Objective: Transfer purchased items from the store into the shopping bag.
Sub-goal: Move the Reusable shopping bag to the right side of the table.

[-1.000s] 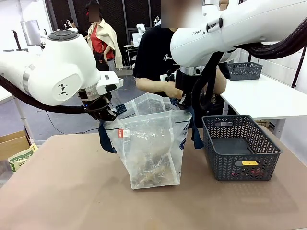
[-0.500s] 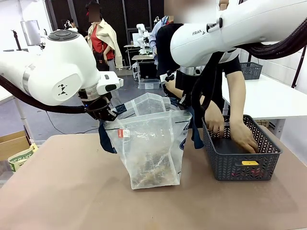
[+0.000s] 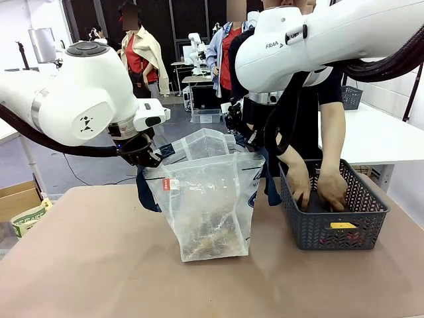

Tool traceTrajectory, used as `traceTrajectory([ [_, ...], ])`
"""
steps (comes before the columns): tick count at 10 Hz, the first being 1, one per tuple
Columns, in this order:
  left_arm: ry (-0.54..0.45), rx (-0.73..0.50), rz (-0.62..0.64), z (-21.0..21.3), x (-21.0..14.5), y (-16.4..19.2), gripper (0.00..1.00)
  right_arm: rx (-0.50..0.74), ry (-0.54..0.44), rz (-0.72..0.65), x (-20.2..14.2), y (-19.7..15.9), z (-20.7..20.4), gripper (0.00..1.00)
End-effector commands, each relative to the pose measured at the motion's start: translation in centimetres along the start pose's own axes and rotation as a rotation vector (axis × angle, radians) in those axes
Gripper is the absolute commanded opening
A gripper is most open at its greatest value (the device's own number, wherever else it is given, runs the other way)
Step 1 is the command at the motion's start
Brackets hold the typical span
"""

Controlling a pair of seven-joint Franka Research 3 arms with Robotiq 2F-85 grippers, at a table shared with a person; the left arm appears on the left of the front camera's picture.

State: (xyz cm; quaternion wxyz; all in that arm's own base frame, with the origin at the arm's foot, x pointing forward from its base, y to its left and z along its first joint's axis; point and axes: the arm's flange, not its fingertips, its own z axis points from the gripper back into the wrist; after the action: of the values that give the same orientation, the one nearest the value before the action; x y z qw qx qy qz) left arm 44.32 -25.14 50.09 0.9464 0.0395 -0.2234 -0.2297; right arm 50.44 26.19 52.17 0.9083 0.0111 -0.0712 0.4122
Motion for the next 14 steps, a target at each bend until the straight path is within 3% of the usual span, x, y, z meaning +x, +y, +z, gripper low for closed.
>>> traceTrajectory([
  [1,0.004,0.026,-0.01,0.1,-0.37,0.62,0.0,-0.005,-0.003,-0.007,-0.28,-0.39,0.1,0.0],
  [14,0.004,0.026,-0.01,0.1,-0.37,0.62,0.0,-0.005,-0.003,-0.007,-0.28,-0.39,0.1,0.0],
])
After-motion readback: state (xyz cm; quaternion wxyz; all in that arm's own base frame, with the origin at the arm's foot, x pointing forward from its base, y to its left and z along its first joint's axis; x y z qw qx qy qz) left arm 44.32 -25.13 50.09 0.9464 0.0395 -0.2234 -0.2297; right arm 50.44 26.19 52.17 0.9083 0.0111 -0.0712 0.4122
